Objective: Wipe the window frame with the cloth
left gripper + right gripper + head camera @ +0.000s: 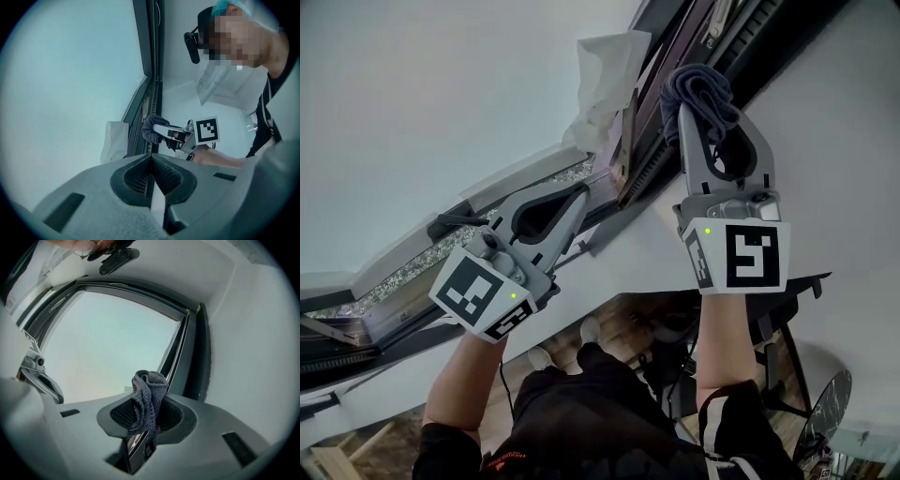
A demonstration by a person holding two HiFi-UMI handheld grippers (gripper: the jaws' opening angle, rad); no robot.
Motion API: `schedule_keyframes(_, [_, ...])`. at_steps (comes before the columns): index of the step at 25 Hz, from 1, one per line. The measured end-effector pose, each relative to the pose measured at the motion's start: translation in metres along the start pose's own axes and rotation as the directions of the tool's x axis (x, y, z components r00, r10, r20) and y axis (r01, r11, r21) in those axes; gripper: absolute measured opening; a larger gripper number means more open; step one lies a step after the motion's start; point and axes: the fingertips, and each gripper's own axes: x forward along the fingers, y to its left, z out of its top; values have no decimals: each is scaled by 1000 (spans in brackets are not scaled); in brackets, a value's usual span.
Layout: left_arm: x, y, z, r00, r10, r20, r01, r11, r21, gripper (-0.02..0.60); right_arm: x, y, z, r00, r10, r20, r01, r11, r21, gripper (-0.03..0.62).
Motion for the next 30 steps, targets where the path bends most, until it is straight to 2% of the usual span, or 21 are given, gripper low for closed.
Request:
schedule_keyframes(22, [-17,4,-57,998,23,-61,-29,996,-89,20,-8,40,-86,985,35,-170,-51,995,-89,103])
schedule_keyframes(30, [-23,6,-81,995,39,-87,-50,991,-126,20,-11,60,-112,976,45,-212,-83,981,-174,103])
